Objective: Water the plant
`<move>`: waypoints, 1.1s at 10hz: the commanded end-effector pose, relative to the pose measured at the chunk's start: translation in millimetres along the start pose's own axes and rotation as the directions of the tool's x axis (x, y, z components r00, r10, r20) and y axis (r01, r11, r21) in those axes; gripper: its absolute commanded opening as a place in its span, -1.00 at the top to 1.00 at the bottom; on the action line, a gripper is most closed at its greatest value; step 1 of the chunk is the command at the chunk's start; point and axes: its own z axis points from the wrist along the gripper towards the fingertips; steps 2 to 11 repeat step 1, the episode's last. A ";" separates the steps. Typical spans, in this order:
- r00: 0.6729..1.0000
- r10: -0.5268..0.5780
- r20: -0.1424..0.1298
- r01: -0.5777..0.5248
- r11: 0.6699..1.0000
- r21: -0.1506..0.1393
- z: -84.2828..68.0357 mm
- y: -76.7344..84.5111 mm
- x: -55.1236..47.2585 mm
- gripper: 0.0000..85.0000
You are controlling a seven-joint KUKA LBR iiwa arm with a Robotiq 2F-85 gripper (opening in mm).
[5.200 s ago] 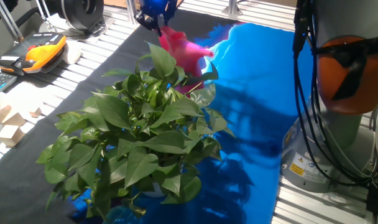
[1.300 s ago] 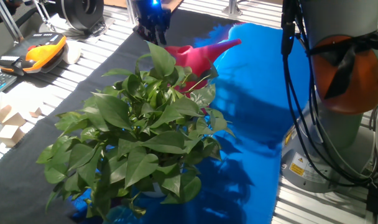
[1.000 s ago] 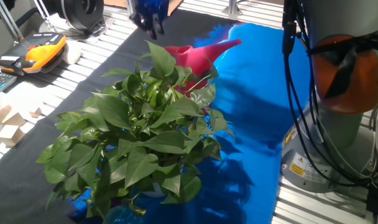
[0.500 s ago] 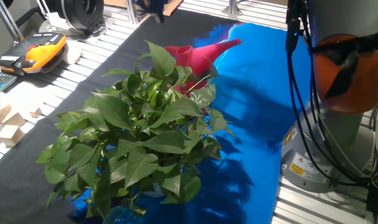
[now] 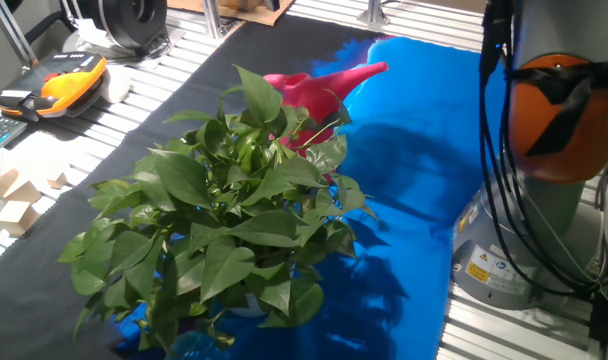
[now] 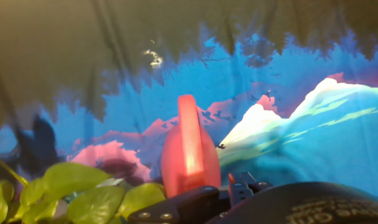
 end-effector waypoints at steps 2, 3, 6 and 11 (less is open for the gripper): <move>1.000 0.004 0.005 -0.003 1.000 -0.006 -1.4 -0.3 3.9 1.00; 1.000 0.004 0.005 -0.003 1.000 -0.006 -1.4 -0.3 3.9 1.00; 1.000 0.004 0.005 -0.003 1.000 -0.006 -1.4 -0.3 3.9 1.00; 1.000 0.004 0.005 -0.003 1.000 -0.006 -1.4 -0.3 3.9 1.00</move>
